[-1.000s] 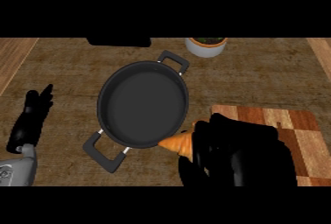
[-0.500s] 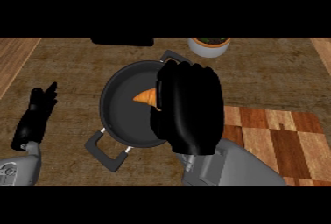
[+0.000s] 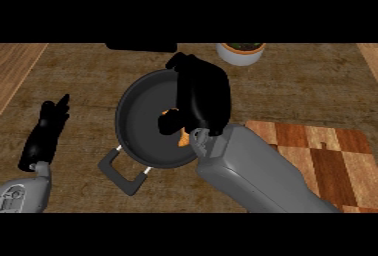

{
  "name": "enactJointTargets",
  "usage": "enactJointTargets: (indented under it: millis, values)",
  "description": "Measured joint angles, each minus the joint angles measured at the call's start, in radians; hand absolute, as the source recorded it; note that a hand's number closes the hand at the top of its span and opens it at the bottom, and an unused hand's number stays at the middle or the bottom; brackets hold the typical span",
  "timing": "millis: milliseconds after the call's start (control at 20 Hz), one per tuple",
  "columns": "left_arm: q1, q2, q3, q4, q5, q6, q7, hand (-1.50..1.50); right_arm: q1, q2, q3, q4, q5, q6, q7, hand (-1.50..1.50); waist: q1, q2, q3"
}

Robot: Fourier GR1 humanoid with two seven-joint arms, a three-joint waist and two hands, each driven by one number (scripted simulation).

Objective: Pick the croissant from the cutting board and place it in the pot

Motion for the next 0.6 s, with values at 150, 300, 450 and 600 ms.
enactJointTargets:
  millis: [150, 300, 450, 600]
  values:
    - [0.008, 0.010, 0.010, 0.004, 0.005, -0.007, -0.006, 0.00, 0.003, 0.001, -0.009, 0.017, -0.015, -0.146, -0.031, -1.50, -0.002, -0.001, 0.001]
    - [0.009, 0.015, 0.017, 0.006, 0.008, -0.007, -0.008, 0.00, 0.005, 0.001, -0.035, 0.026, -0.005, -0.291, -0.064, -1.50, -0.011, -0.002, 0.001]
    - [0.026, 0.010, 0.021, 0.002, 0.010, -0.003, -0.015, 0.00, 0.009, 0.002, -0.065, 0.041, 0.022, -0.425, -0.088, -1.50, -0.021, -0.005, 0.001]
    - [0.029, 0.020, 0.036, 0.002, 0.015, -0.004, -0.007, 0.00, 0.047, 0.003, -0.084, 0.015, 0.063, -0.511, -0.097, -1.50, -0.042, -0.010, 0.001]
